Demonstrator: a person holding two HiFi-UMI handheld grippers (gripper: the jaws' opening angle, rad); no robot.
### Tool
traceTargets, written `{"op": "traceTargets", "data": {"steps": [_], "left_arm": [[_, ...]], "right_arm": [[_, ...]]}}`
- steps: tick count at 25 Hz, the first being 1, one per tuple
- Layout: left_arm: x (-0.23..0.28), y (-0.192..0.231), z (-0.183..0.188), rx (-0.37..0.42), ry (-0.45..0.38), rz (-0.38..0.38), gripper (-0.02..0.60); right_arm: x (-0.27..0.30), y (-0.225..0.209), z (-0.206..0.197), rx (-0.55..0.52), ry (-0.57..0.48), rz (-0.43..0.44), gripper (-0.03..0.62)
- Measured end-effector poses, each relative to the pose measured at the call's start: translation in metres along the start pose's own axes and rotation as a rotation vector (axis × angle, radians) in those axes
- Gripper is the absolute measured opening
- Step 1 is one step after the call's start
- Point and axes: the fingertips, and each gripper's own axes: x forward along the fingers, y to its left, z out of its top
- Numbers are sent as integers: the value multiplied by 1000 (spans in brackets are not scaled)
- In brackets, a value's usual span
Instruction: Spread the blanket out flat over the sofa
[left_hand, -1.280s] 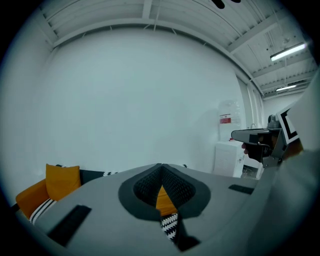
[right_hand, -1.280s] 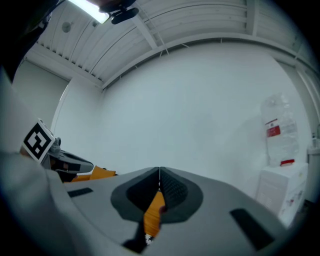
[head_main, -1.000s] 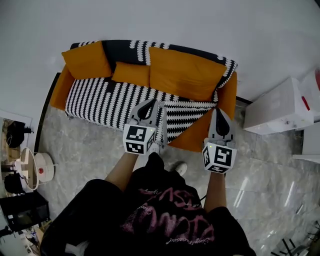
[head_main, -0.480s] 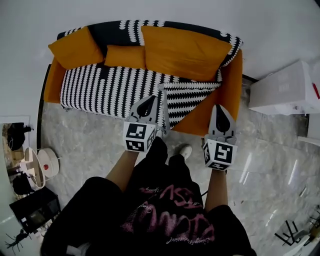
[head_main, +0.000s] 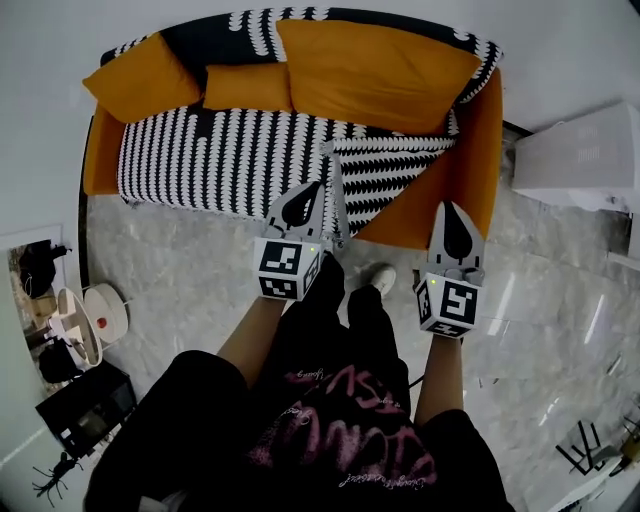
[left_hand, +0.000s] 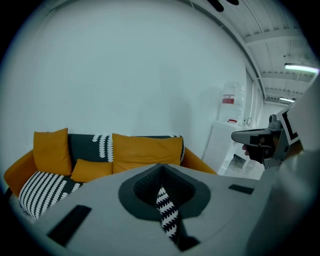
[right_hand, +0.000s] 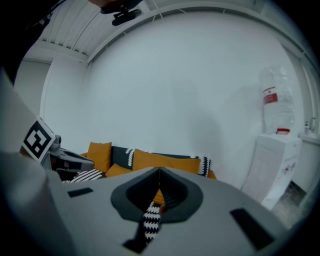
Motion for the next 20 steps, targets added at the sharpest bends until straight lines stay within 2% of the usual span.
{"op": "traceTargets", "data": {"steps": [20], "left_arm": [[16, 13, -111, -30, 162, -16, 11]], "right_arm": [[19, 23, -105, 66, 135, -3, 20]]}}
